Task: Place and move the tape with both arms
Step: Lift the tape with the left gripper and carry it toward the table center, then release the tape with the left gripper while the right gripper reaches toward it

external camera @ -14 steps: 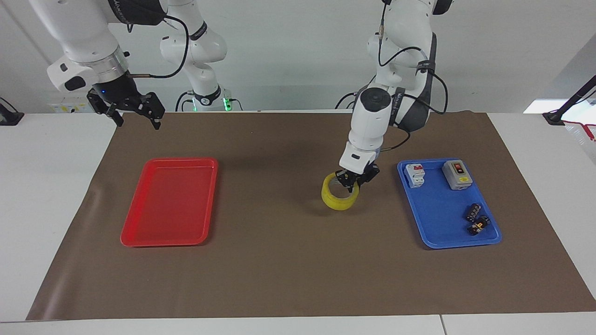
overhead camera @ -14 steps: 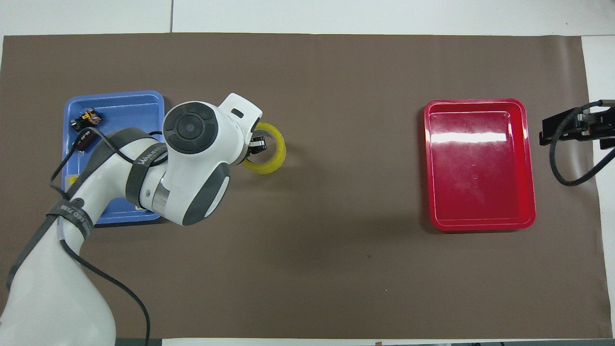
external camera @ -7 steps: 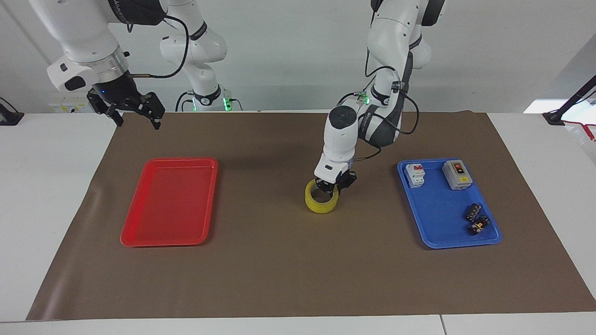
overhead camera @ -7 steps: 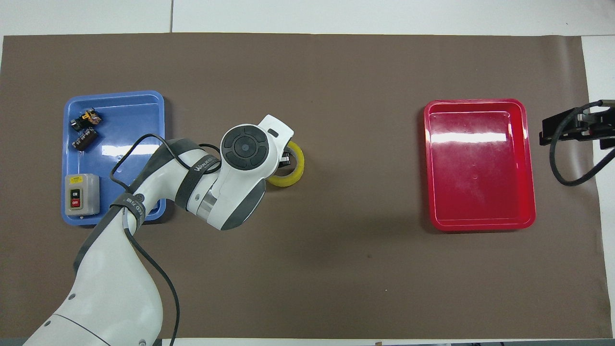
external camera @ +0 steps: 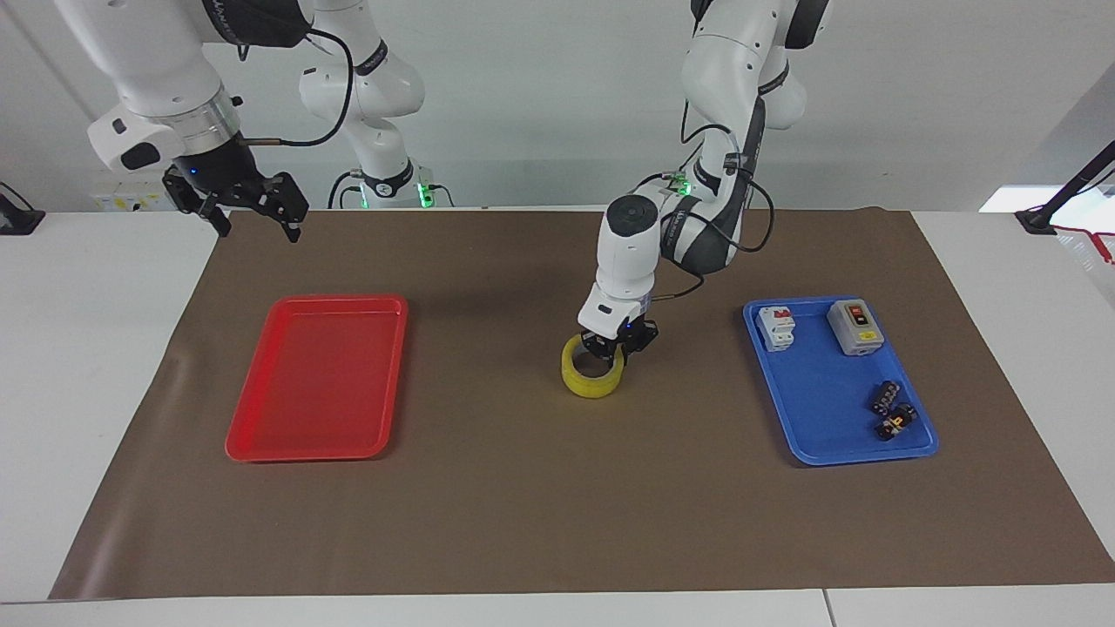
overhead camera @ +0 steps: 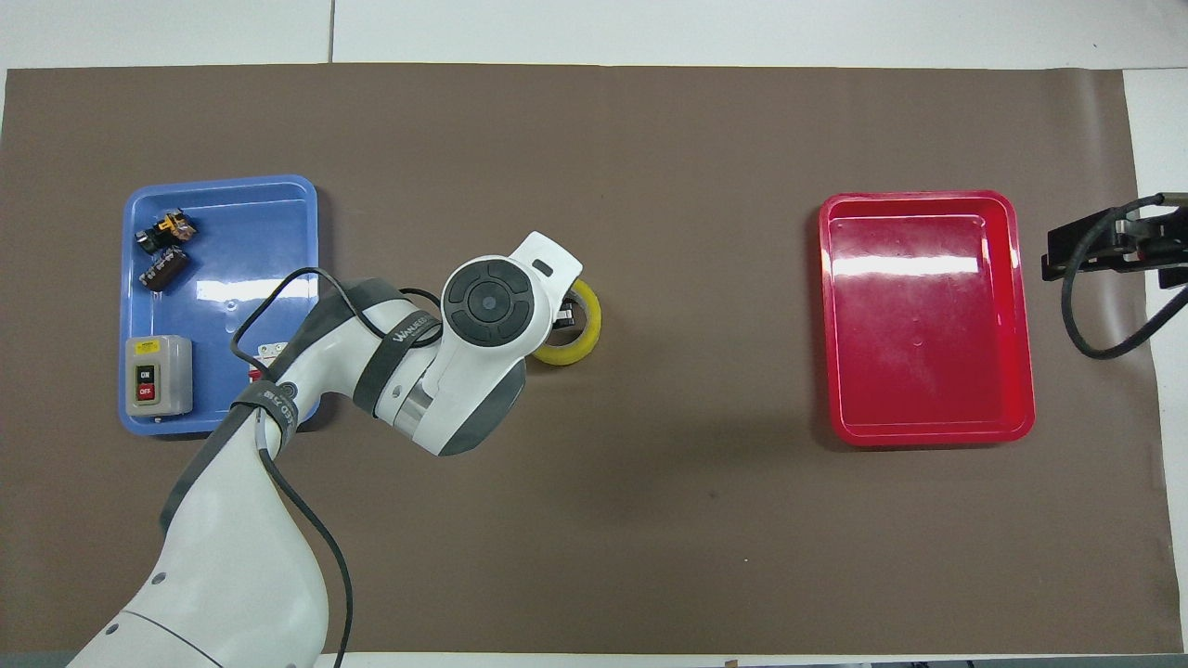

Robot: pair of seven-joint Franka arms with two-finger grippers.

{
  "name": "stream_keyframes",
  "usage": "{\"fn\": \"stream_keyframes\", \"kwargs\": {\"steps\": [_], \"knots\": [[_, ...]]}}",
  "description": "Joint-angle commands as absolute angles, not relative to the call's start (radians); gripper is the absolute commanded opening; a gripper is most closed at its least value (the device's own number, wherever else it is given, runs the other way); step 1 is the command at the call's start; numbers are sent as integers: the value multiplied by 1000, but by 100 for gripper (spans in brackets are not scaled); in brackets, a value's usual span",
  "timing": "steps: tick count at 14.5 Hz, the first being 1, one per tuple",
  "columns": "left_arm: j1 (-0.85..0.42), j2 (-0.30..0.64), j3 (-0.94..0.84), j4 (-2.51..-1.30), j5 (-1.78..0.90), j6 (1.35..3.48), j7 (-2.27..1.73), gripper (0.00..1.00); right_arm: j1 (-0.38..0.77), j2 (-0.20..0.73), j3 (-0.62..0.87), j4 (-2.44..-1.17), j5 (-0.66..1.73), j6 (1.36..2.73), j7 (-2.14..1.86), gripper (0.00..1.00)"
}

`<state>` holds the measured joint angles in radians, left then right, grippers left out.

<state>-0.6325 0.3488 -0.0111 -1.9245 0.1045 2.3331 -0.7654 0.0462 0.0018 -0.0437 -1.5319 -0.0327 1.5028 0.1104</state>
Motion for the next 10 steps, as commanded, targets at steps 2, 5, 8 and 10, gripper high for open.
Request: {"fn": "stream_keyframes", "kwargs": {"steps": [2,5,8,10], "knots": [[-649,321,5,-1956,141,2356,-821,100,37,-2,-38,-1542,-32,1516,92,100],[-605,263,5,-1959,141,2318,-793,100,37,-2,-38,-1542,-31,1516,94,100],[-522,186,5,-1962,141,2231,-652,100,37,-2,-38,-1542,-32,1517,91,100],[-444,125,5,-1960,135,2156,-541,100,48,-3,-37,-1546,-32,1525,89,100]]}}
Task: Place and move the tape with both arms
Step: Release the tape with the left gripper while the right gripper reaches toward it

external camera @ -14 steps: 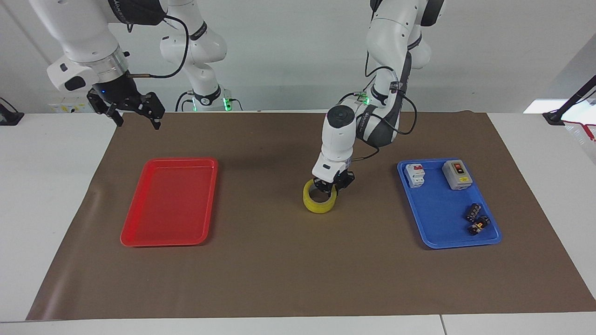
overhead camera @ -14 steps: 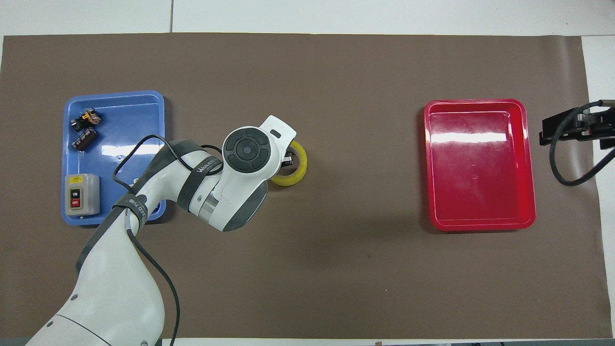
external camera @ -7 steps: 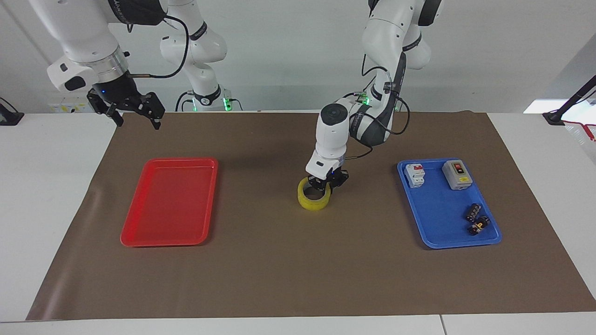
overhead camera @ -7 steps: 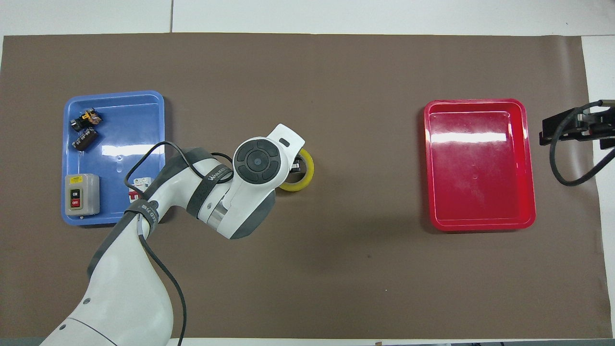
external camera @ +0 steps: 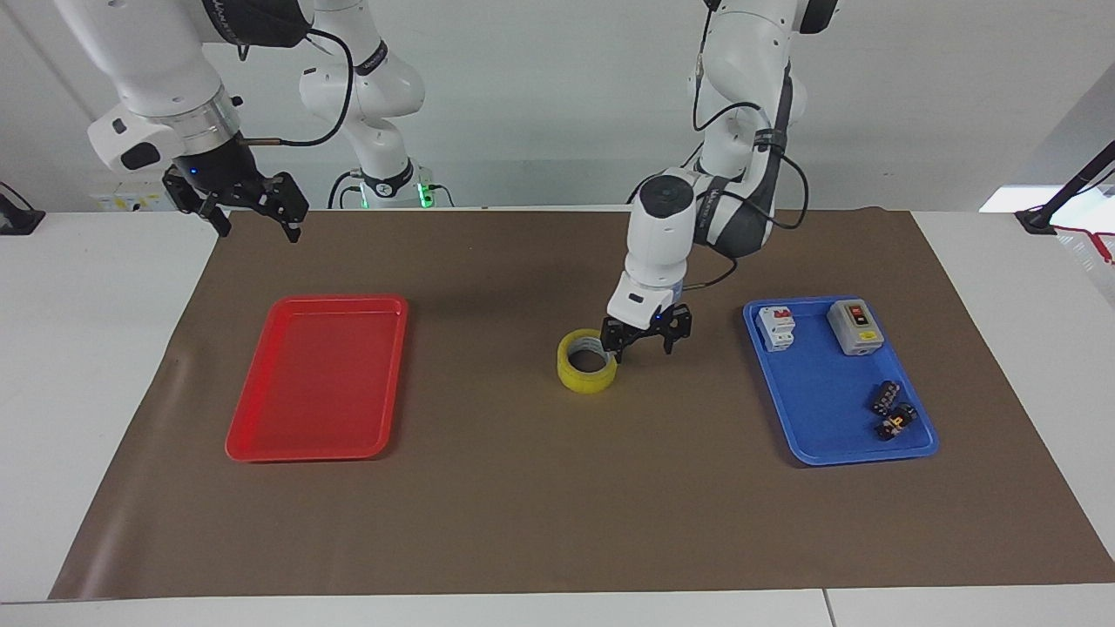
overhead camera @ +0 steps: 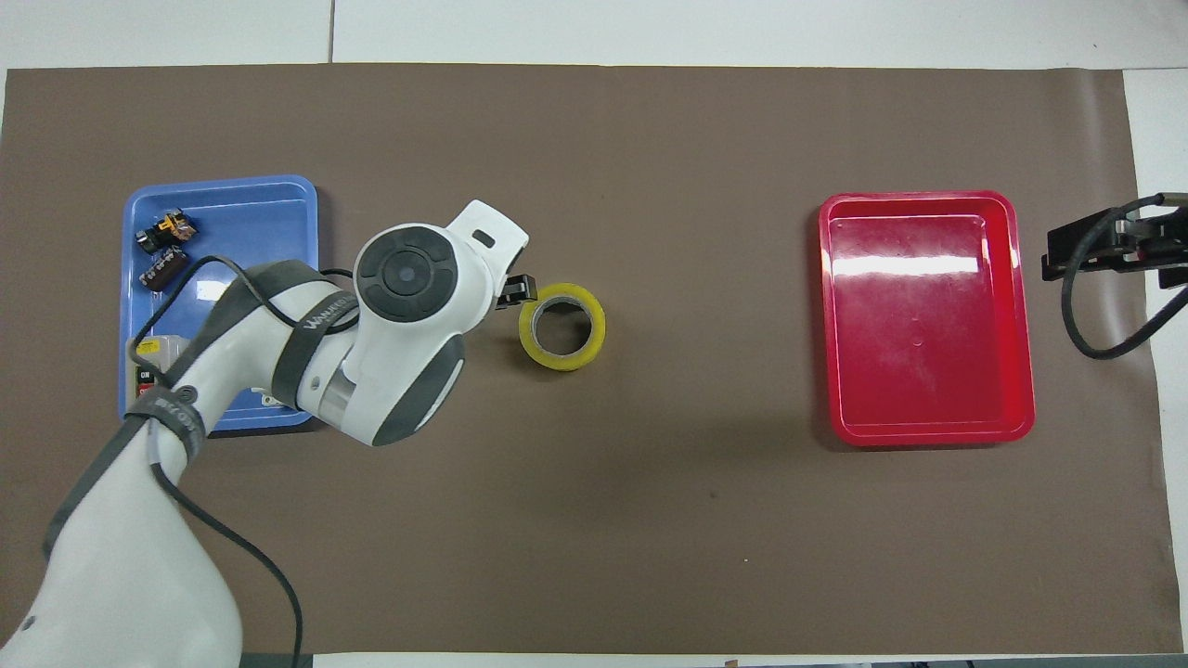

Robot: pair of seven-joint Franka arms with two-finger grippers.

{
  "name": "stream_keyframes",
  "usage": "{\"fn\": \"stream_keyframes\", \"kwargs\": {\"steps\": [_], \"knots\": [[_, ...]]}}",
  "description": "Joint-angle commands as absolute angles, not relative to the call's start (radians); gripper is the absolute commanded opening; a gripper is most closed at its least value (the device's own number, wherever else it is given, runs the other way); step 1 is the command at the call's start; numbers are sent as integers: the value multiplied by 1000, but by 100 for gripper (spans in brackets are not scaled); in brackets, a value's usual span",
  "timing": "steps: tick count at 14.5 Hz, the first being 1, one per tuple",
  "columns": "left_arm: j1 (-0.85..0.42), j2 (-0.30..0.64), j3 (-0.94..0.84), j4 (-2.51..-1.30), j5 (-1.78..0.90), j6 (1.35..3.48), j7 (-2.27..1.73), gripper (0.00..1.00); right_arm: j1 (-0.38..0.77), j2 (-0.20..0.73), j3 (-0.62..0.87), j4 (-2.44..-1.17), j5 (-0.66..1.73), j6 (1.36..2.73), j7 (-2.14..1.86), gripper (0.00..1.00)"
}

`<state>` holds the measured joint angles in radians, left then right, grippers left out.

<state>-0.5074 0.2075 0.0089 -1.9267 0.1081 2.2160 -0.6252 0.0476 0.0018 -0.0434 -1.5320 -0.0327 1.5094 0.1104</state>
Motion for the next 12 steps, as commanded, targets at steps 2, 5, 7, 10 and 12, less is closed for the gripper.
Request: {"fn": "stream_keyframes", "kwargs": {"steps": [2,5,7,10,12], "knots": [[-372,74,6,-1953,129,2094,-442,100,116,-3,-32,-1563,-31,1534,97,100],[-250,-1,9,-1936,54,2025,-327,100,207,70,-31,-1563,24,1612,144,100],[-194,-8,17,-1867,17,1915,-232,100,308,139,-31,-1562,32,1702,246,100],[-111,3,18,-1741,-20,1777,-98,100,429,221,-31,-1583,34,1820,372,100],[-57,18,18,-1649,-67,1686,-65,100,480,225,-31,-1665,34,1937,408,100]]}}
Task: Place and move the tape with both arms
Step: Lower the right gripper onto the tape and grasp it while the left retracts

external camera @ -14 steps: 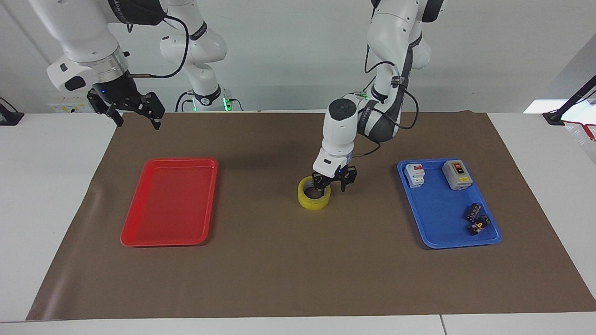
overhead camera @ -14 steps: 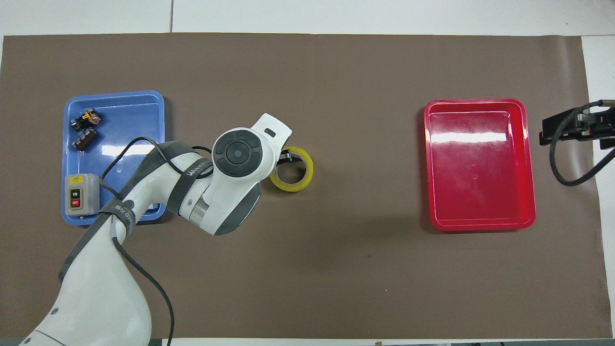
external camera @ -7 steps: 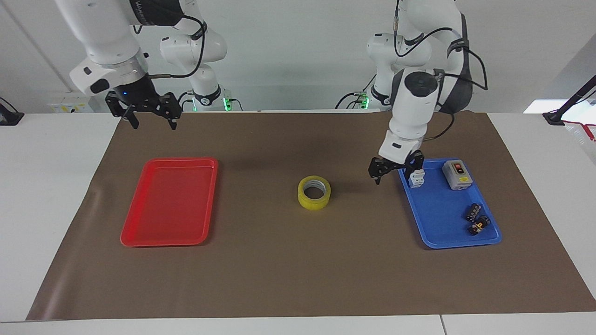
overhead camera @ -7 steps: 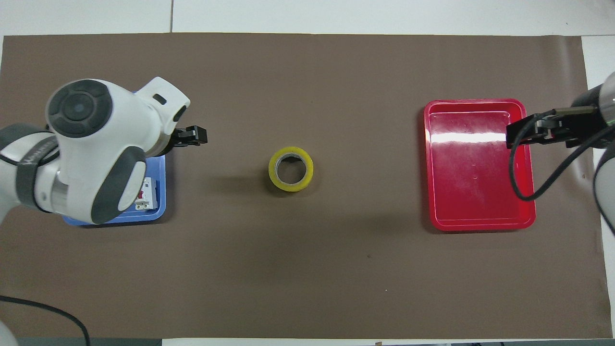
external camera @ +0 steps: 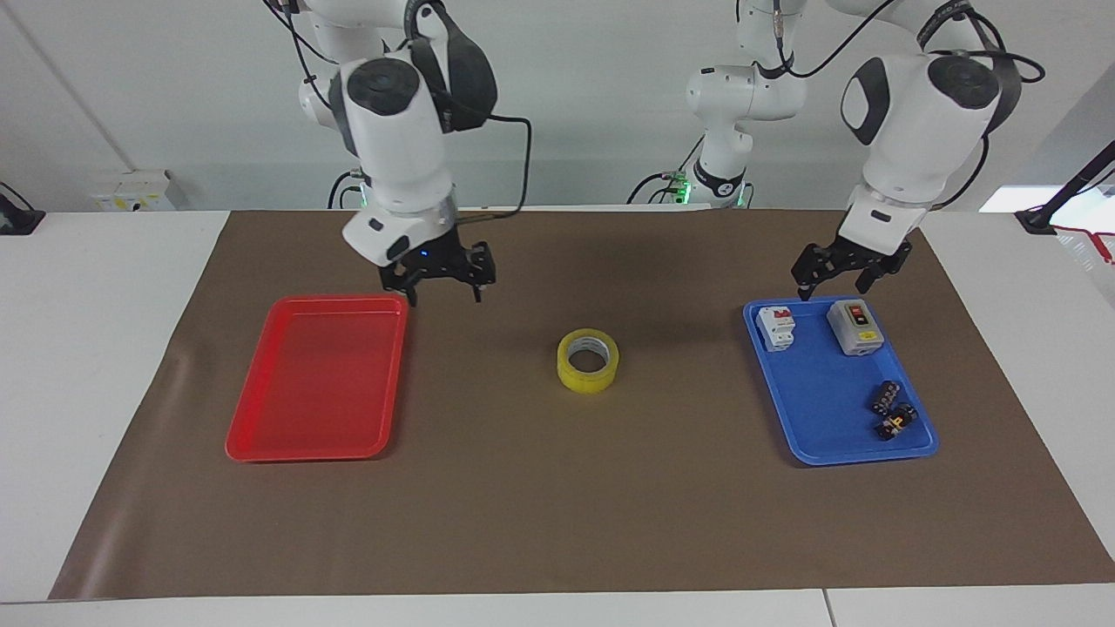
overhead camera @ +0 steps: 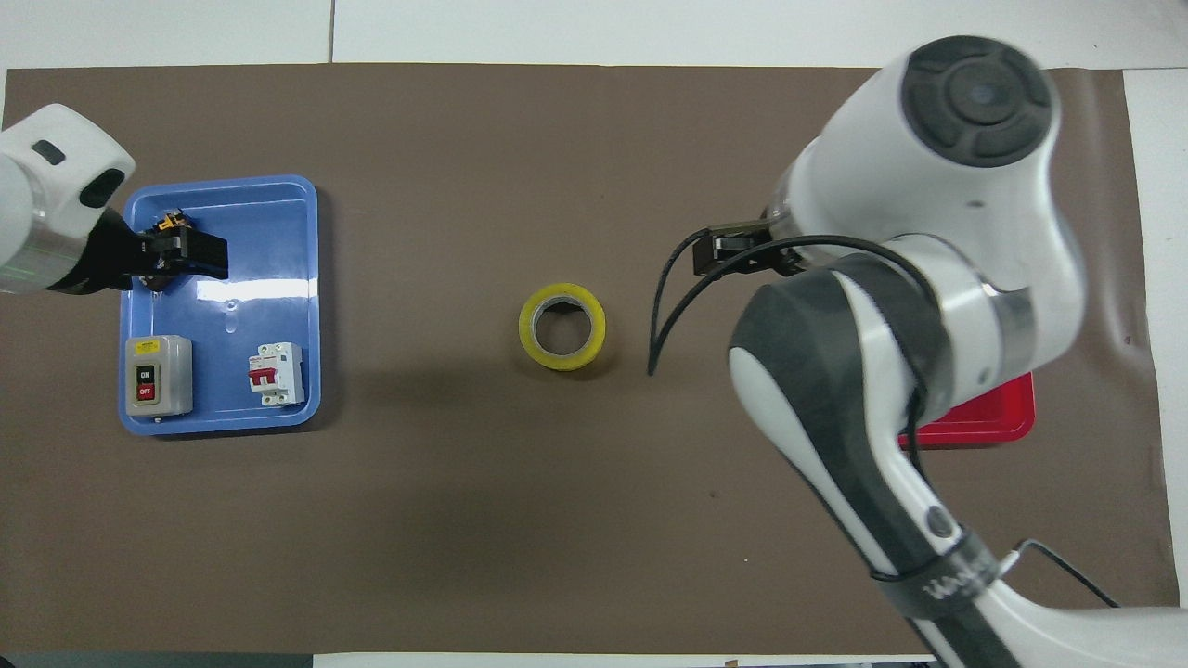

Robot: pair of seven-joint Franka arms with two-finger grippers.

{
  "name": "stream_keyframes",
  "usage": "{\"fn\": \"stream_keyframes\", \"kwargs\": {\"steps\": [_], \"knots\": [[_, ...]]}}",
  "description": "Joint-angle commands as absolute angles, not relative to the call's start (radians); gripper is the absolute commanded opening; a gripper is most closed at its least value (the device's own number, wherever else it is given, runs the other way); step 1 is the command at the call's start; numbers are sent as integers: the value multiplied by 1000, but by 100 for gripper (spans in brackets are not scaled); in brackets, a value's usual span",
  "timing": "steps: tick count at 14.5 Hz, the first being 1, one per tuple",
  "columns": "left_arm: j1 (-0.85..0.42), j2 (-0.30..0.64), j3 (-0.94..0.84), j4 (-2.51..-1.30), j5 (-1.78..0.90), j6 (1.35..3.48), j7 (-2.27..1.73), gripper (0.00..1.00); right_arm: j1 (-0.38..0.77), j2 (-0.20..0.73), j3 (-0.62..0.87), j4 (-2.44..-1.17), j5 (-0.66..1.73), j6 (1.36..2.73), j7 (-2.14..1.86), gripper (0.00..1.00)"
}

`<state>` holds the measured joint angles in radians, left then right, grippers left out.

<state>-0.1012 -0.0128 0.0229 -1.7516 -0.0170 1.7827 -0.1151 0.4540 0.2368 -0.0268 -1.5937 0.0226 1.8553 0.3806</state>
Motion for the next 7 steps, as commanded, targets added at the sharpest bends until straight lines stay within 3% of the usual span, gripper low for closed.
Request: {"fn": "stream_keyframes", "kwargs": {"steps": [1,3,7], "knots": [[-46,28,18,-1607,-67,1636,-48,100,506,245,-31,-1690,35,1994,432,100],[-32,34,20,-1557,-66,1576,-26,100,540,329,-31,-1684,35,2090,468,100],[3,14,18,-1569,-64,1507,-5,100,601,436,-31,-1690,35,2239,503,100]]}}
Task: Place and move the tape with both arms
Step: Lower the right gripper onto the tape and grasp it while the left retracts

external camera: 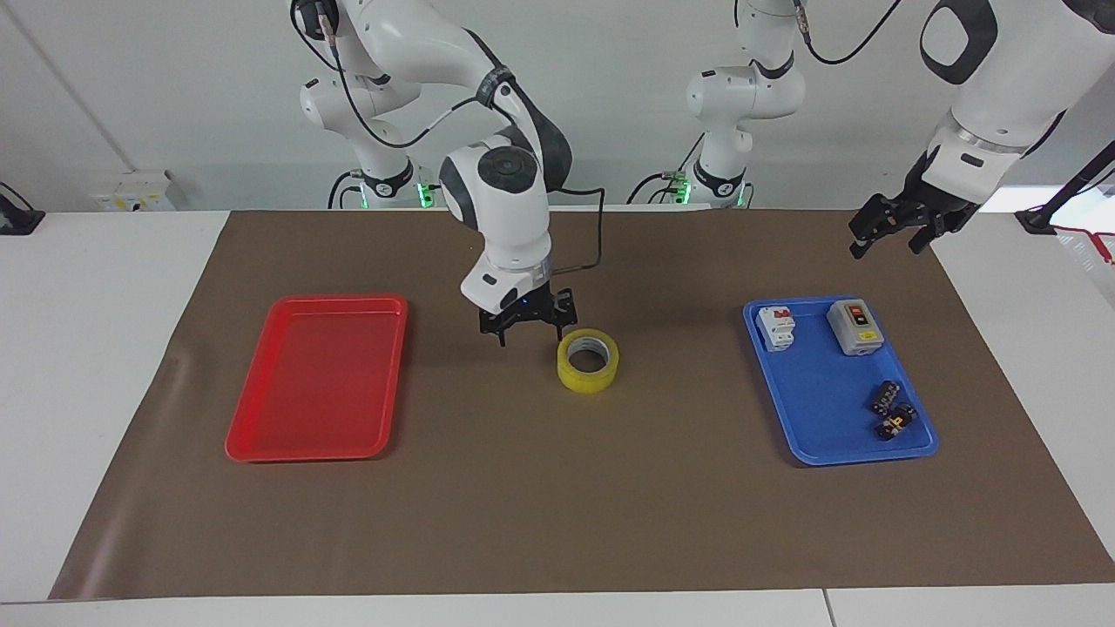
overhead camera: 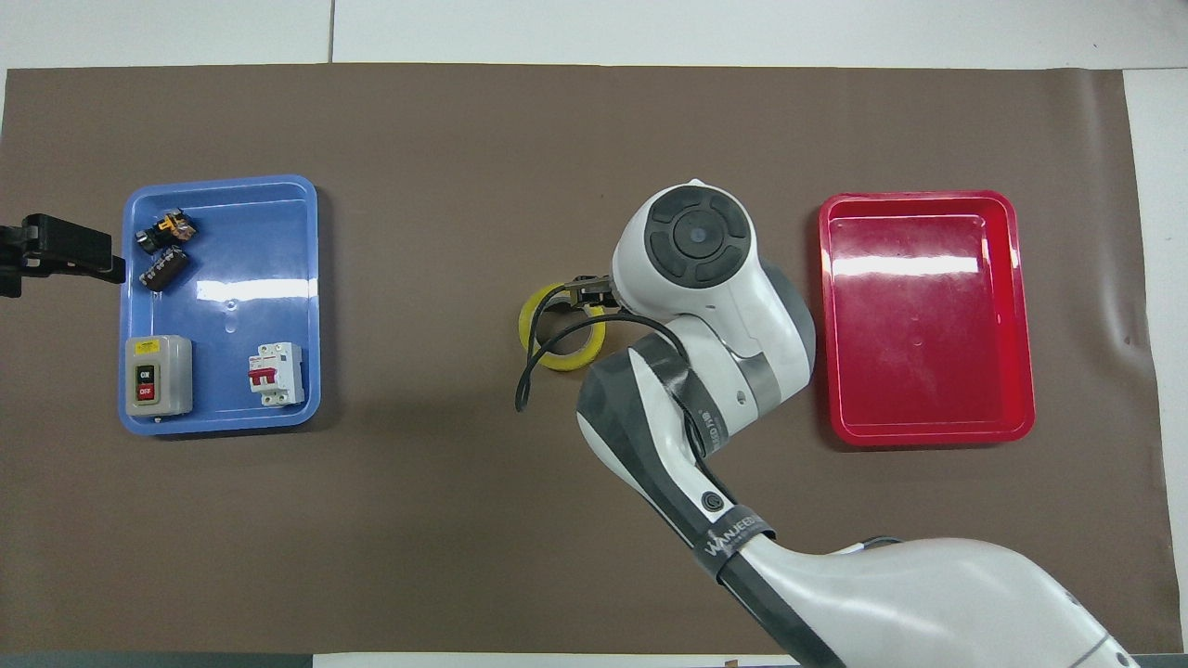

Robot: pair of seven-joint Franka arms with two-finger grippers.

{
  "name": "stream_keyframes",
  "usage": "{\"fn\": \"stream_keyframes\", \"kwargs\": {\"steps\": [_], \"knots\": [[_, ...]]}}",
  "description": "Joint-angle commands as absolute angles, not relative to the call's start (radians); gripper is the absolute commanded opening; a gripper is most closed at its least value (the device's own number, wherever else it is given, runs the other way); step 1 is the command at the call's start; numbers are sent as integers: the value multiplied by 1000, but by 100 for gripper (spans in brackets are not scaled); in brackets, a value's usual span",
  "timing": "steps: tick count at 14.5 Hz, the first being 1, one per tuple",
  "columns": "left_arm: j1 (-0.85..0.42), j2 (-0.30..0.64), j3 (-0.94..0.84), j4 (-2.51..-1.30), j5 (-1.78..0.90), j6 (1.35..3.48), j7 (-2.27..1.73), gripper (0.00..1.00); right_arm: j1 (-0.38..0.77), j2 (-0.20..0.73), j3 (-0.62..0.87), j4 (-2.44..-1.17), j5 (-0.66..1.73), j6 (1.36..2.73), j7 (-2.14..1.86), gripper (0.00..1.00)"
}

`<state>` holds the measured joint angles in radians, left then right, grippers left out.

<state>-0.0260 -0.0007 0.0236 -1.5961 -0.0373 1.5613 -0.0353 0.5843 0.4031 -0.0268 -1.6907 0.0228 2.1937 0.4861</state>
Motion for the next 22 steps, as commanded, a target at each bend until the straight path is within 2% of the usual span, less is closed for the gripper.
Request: {"fn": "stream_keyframes", "kwargs": {"steps": [1,5,10,11,16,17,18,21,22], "knots": [[3,9,18,-1580,-64,1503,-5,100,603,445,-29,-1693,34,2249,499,100],[-3,-41,17,-1654,-63,1519,-3,100,603,445,0,-1811,34,2394,436,100],[-6,-32,17,-1648,-61,1574,0,100,604,440,2,-1848,34,2444,410,100],[-5,-32,17,-1646,-60,1571,20,100,604,440,2,-1850,34,2447,405,94],[2,-31,15,-1643,-48,1565,67,100,609,437,2,-1876,34,2483,391,40],[2,-31,15,-1643,-48,1565,64,100,612,437,2,-1878,34,2484,396,25],[2,-32,15,-1646,-48,1566,64,100,612,437,2,-1878,35,2482,396,0],[3,-32,15,-1646,-48,1571,63,100,618,437,0,-1858,34,2458,431,0],[2,-32,15,-1646,-48,1571,63,100,611,439,0,-1818,34,2398,434,0]]}}
